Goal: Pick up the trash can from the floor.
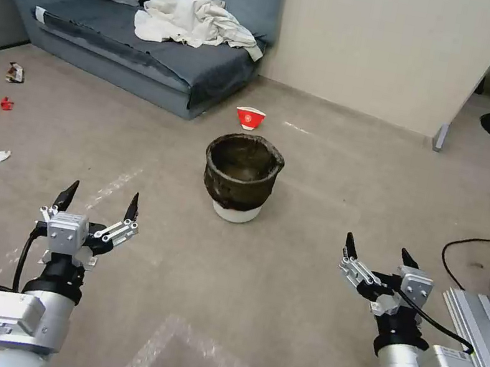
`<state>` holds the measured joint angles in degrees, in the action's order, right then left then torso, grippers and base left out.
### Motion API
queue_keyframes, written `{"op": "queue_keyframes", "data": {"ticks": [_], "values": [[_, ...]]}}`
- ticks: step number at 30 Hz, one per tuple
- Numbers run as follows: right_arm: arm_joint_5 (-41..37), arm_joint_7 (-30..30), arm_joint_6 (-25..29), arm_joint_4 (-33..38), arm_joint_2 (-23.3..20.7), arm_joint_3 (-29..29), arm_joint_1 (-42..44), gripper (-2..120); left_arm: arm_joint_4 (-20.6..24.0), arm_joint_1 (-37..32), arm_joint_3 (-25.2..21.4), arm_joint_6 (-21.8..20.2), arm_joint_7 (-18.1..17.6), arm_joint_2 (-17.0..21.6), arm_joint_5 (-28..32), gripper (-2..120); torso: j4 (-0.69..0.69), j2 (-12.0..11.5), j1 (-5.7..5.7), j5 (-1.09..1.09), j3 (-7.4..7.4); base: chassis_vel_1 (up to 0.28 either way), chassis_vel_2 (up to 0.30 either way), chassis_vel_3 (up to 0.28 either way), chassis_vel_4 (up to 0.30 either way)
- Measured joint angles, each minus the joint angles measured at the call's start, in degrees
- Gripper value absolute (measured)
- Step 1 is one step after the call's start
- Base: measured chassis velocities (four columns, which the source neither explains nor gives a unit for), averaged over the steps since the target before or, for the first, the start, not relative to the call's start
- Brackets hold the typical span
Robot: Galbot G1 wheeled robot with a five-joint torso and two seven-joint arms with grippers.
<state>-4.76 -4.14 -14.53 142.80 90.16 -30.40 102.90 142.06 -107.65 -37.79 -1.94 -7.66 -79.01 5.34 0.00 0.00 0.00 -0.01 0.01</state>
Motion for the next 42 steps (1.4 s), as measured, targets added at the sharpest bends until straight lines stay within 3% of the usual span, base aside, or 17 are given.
{"op": "queue_keyframes", "data": {"ticks": [28,36,42], "values": [[0.20,-0.66,-0.28,-1.63,-0.29,0.69,-0.76,100,-0.93,1.28,-2.05,-0.29,0.88,1.57,2.86,100,0.00,0.00,0.00,0.02,0.00,-0.175,0.177,0.174,-0.174],[-1.95,-1.17,-0.40,-2.77,-1.06,-0.10,-2.25,100,-3.15,6.80,-2.09,-4.24,-0.63,7.78,9.57,100,-0.01,-0.01,0.01,0.01,0.01,-0.150,0.135,0.137,-0.141],[-2.78,-1.40,-0.36,-4.39,-1.80,-0.82,-2.85,100,-4.92,11.84,0.05,-11.66,-3.32,12.89,18.33,100,0.00,-0.01,0.00,0.00,-0.01,-0.022,0.015,0.014,-0.010]]}}
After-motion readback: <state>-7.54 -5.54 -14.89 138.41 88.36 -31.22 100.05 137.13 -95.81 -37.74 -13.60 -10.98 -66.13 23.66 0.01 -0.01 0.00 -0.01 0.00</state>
